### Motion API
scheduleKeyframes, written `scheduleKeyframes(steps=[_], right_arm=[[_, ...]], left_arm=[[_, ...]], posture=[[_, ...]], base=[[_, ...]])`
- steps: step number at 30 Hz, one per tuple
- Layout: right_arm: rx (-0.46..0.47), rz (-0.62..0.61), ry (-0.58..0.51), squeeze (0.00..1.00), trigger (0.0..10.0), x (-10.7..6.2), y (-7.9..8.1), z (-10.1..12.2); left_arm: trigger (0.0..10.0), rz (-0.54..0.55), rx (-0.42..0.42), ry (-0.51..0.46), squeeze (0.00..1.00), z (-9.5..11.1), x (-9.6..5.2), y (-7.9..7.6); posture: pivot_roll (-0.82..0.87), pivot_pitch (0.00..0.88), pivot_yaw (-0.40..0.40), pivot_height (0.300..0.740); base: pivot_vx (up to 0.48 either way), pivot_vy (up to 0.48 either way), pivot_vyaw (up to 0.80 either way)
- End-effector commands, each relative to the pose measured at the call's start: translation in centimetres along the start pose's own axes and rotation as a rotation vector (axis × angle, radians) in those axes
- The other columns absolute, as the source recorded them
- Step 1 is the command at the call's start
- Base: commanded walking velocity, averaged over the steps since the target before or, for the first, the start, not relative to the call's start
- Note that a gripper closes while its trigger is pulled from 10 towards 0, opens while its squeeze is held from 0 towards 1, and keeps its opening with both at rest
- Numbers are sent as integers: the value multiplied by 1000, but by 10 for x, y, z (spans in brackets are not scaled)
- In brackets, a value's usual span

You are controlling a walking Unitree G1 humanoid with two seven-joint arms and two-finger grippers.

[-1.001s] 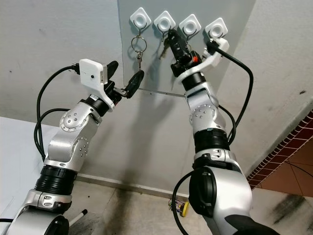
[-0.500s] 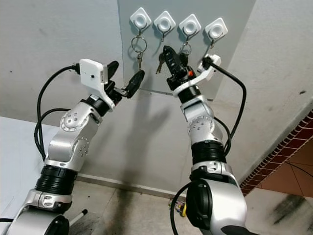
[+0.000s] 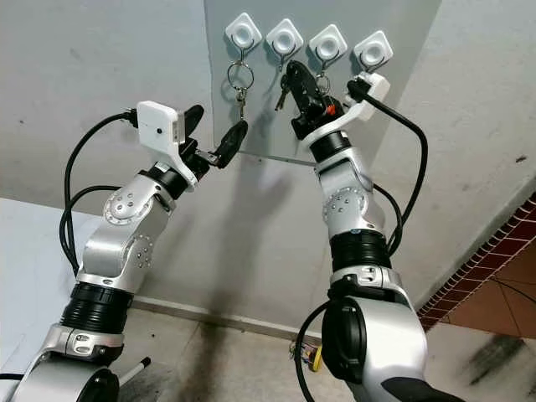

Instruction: Hang keys on a hook

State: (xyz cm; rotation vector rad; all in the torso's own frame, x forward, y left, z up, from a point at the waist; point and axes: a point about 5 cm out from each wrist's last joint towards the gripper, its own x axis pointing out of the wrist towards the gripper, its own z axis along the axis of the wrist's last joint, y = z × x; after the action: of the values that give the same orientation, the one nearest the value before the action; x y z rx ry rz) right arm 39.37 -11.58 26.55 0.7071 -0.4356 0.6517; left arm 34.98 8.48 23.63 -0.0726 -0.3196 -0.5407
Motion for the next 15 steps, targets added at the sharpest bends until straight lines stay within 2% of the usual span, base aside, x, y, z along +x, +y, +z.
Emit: scheduleKeyframes(steps=[1,7,14,15], right_arm=[[-39,31,6,0,10000,9,7,4],[-85,52,44,0,10000,11,7,4],[-173,51,111,0,10000,15,8,0],[-207,50,130,0,10000,15,8,-1]], left_arm=[[10000,-6,11,-15,0,6,2,-1],[10000,-5,8,-14,0,6,2,-1],[10000,0,12,-10,0,6,2,0],[10000,1,14,-11,0,6,2,-1]], posture=[[47,0,-51,732],[45,0,-54,732],[50,0,-57,732],[50,0,-57,732]], base=[[0,0,0],[0,0,0],[0,0,0],[0,0,0]])
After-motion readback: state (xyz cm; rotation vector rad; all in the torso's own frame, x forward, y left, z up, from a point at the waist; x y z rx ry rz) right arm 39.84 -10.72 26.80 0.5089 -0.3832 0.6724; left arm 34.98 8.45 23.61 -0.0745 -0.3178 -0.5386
